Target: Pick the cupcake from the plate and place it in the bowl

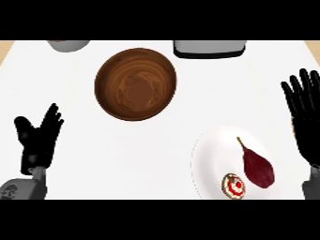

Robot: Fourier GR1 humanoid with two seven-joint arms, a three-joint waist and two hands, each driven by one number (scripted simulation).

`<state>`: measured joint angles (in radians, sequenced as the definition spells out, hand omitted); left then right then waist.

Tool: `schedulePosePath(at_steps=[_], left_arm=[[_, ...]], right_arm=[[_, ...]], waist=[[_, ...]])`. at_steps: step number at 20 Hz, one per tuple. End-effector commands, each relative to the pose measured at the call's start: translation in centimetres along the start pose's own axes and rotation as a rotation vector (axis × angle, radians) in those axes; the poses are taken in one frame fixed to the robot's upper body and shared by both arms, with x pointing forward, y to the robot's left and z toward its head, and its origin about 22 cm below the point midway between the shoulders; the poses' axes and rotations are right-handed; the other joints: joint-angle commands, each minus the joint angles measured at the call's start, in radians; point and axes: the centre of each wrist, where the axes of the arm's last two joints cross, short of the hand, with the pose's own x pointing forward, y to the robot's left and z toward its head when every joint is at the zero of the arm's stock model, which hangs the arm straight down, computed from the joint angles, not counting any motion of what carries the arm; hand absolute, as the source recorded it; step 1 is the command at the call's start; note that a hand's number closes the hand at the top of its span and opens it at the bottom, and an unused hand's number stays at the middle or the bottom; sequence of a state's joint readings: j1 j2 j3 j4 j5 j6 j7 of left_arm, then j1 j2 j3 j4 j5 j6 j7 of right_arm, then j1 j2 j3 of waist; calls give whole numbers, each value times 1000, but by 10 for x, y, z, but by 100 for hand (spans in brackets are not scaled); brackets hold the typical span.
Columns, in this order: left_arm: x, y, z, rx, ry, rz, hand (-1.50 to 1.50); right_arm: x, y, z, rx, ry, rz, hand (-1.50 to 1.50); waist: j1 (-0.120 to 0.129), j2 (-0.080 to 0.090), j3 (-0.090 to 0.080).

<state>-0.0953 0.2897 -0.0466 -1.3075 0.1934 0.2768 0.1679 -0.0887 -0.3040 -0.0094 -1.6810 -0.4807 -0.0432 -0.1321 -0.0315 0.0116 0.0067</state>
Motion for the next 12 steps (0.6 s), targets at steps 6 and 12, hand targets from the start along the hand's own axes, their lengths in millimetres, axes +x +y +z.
schedulePosePath(at_steps=[6, 12], left_arm=[[128, 17, -13, -29, -585, -13, 0], [112, 30, -10, -34, -529, 18, 0]], right_arm=[[-5, 119, -10, 150, 58, -33, -150], [-34, 92, 42, -199, -55, 546, -150]], waist=[[76, -17, -12], [17, -31, -17]])
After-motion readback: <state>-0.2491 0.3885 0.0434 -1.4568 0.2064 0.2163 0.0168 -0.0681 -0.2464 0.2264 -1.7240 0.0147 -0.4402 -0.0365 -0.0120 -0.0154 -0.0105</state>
